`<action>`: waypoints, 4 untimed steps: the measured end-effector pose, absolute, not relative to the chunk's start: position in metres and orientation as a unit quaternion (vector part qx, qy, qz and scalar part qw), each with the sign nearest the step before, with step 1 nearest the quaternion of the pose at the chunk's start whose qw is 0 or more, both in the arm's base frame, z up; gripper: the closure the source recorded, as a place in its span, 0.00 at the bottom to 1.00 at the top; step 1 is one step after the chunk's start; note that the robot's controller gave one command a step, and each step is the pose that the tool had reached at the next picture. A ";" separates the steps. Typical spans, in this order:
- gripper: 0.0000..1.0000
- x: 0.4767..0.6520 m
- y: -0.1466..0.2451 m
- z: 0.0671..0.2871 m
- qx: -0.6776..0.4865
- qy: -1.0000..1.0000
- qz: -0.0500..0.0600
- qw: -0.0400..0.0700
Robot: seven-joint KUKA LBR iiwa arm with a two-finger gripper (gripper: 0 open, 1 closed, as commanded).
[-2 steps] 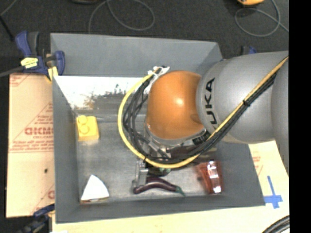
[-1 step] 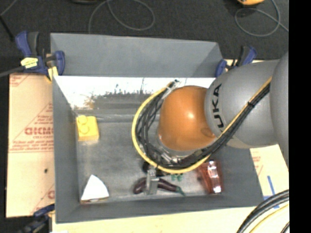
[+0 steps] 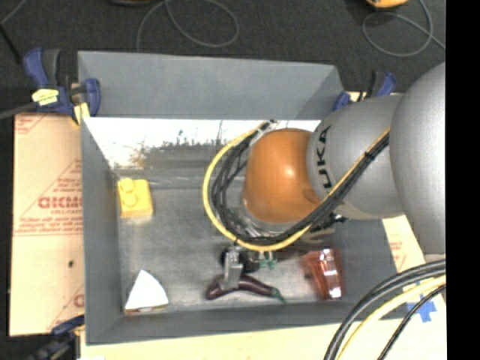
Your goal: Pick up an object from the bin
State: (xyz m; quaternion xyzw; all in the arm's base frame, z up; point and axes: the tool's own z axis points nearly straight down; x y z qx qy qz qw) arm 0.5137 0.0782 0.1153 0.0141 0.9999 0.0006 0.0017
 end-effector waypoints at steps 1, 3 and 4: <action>0.00 0.509 0.051 0.087 -0.035 0.999 0.001 0.003; 1.00 0.479 0.025 0.082 0.091 0.996 0.002 0.003; 1.00 0.494 0.028 0.241 0.090 0.996 0.002 0.006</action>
Offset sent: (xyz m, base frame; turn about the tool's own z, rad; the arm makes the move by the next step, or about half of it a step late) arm -0.0356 -0.0526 -0.0339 0.1542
